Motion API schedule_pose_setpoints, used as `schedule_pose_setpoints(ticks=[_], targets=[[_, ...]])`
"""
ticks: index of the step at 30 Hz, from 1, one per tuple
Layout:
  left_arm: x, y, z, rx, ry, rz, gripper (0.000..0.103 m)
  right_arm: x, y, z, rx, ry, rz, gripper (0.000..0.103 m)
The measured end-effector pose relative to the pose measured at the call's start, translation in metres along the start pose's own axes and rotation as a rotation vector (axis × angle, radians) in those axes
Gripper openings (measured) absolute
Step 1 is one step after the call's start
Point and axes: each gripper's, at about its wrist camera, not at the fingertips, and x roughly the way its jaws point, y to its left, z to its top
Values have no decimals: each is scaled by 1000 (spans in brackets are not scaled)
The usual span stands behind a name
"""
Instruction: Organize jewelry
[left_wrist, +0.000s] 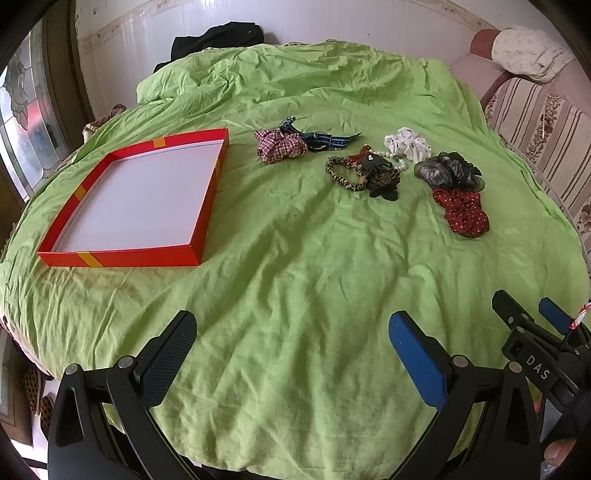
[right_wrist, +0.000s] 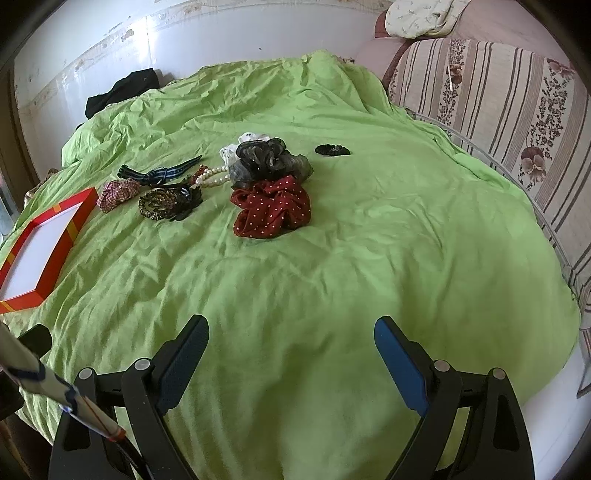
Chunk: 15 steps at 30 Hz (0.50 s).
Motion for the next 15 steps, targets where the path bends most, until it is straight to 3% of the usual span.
schedule_pose_setpoints(ticks=[8, 15], targets=[[3, 1, -5, -28, 11, -14, 103, 2, -1, 3, -12, 2, -9, 94], [6, -4, -31, -55, 56, -1, 103, 5, -9, 7, 13, 5, -23, 94]])
